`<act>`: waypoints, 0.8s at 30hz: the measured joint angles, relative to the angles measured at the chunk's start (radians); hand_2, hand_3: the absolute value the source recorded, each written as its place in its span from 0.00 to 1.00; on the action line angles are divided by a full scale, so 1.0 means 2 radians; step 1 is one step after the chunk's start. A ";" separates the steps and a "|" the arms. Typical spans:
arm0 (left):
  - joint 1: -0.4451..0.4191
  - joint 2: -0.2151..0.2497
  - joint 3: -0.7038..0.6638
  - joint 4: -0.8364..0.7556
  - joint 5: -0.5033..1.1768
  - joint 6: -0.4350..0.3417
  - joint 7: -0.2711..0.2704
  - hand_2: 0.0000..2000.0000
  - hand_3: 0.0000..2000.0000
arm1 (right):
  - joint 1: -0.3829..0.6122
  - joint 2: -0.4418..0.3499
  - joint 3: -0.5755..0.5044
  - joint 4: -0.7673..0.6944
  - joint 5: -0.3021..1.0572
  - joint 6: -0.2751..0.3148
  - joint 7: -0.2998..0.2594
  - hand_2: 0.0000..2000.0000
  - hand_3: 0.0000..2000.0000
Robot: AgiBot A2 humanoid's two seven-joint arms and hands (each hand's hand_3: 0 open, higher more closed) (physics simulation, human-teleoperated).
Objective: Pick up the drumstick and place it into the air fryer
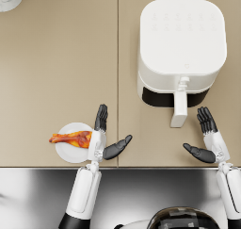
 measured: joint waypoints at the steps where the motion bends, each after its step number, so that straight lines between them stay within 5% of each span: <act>1: 0.000 0.000 0.000 0.000 0.000 0.000 0.000 0.00 0.00 | 0.000 0.000 0.000 0.000 0.000 0.000 0.000 0.00 0.00; 24: 0.000 0.000 0.000 0.000 0.000 0.000 0.000 0.00 0.00 | 0.000 0.000 0.000 0.000 0.000 0.000 0.000 0.00 0.00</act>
